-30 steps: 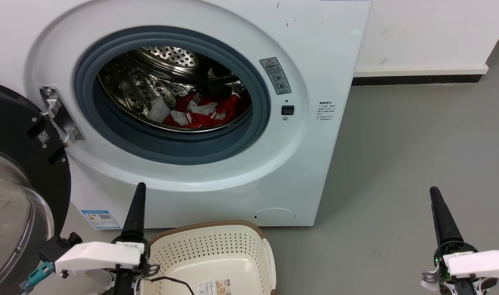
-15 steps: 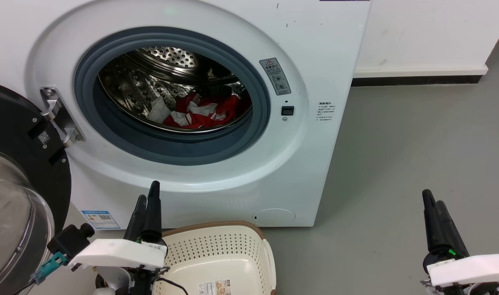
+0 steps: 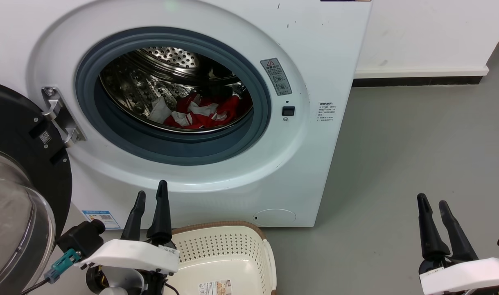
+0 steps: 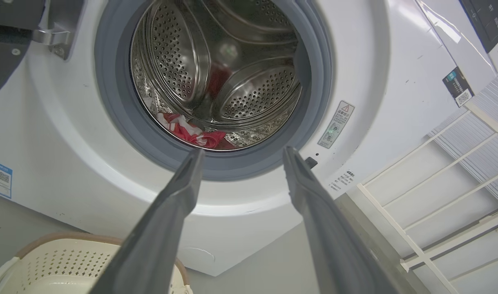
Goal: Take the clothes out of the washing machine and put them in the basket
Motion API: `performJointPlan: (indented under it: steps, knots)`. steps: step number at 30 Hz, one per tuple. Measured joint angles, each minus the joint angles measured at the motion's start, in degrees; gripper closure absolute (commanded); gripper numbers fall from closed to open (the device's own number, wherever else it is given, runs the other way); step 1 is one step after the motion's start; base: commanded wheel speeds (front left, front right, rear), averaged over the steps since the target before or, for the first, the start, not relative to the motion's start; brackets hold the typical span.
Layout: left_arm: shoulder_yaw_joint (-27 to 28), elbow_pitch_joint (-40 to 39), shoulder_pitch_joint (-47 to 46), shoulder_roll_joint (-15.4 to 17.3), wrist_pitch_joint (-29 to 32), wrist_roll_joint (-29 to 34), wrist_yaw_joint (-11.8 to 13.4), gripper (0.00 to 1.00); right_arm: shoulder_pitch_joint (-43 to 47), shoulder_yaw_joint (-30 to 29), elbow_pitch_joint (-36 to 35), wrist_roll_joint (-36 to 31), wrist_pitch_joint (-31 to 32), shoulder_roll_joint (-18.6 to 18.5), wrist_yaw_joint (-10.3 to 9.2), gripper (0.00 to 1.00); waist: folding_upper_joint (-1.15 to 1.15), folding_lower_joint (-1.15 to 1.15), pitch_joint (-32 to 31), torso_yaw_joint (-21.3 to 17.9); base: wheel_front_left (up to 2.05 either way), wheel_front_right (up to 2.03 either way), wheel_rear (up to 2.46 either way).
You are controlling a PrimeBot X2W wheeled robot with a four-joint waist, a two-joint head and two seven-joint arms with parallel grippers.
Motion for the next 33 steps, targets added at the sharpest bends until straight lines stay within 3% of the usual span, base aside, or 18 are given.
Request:
performJointPlan:
  steps: [33]
  knots:
    - [-6.2, -1.2, 0.9, 0.8, -4.9, 24.8, 2.7, 0.0, 3.9, -0.4, -7.0, -24.4, -1.2, 0.0, 0.01, 0.0, 0.0, 0.0, 0.0, 0.5, 0.0, 0.0, 0.0]
